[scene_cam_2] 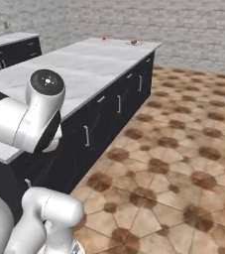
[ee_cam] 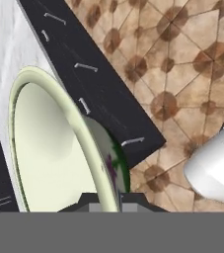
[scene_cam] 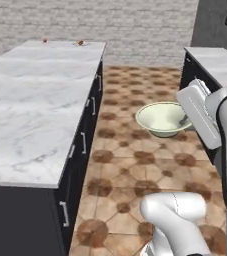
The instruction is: Take the smaller bowl and place it next to the appetizer plate on the dining counter , and place the larger bowl next to the plate with cooked food.
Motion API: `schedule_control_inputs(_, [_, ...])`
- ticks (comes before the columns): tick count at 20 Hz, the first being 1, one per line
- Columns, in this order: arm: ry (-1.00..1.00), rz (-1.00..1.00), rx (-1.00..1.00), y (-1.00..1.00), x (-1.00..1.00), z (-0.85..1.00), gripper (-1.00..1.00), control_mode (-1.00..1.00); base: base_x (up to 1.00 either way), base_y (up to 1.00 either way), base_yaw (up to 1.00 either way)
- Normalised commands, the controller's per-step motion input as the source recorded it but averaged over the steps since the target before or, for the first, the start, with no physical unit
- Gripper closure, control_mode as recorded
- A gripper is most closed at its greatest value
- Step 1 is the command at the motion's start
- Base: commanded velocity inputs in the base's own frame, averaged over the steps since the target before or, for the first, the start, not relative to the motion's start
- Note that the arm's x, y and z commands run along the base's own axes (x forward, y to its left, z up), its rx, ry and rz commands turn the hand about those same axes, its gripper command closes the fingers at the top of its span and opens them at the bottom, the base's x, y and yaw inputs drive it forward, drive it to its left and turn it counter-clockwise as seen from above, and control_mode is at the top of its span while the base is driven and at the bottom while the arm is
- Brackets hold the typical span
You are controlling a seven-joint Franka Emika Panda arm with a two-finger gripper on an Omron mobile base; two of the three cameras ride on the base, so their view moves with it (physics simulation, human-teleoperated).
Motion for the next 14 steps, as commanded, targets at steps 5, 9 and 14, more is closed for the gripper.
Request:
schedule_control_inputs(5, [0.00, 0.00, 0.00, 0.00, 0.00, 0.00, 1.00, 1.00, 1.00, -0.39, 0.00])
schedule_control_inputs(9, [0.00, 0.00, 0.00, 0.00, 0.00, 0.00, 1.00, 1.00, 1.00, -0.28, 0.00])
schedule_control_inputs(14, [0.00, 0.00, 0.00, 0.00, 0.00, 0.00, 1.00, 1.00, 1.00, -0.32, 0.03])
